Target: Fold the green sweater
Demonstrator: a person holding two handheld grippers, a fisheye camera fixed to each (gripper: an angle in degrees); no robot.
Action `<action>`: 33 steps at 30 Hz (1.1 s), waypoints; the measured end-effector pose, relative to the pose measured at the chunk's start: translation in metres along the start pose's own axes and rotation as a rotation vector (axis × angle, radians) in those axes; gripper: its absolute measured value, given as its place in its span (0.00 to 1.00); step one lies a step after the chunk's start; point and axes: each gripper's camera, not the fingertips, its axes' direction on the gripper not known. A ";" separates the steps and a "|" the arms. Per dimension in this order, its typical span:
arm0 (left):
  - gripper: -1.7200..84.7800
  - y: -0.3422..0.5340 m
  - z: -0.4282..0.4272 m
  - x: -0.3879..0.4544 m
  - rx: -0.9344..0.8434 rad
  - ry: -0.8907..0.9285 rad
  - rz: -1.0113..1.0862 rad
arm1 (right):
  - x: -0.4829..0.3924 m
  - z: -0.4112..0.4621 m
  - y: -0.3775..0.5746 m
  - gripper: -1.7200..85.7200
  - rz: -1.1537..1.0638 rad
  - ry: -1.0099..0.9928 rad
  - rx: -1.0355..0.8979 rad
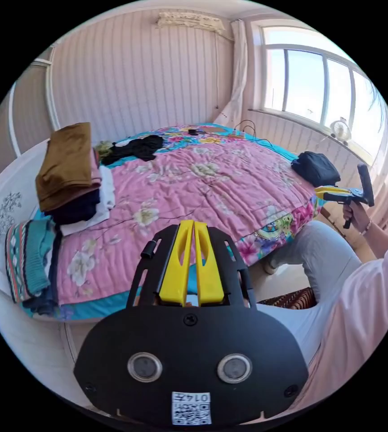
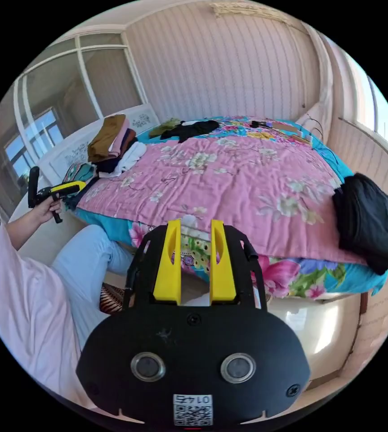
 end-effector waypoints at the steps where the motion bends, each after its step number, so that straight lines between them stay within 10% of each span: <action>1: 0.01 0.026 -0.023 -0.024 0.017 -0.042 -0.047 | -0.039 0.012 -0.018 0.16 -0.140 -0.038 -0.010; 11: 0.05 0.184 -0.142 -0.185 0.054 -0.281 -0.368 | -0.384 0.115 -0.106 0.22 -0.960 -0.268 -0.139; 33: 0.12 0.277 -0.132 -0.512 0.102 -0.398 -0.737 | -0.767 0.293 -0.228 0.22 -1.141 -0.340 -0.179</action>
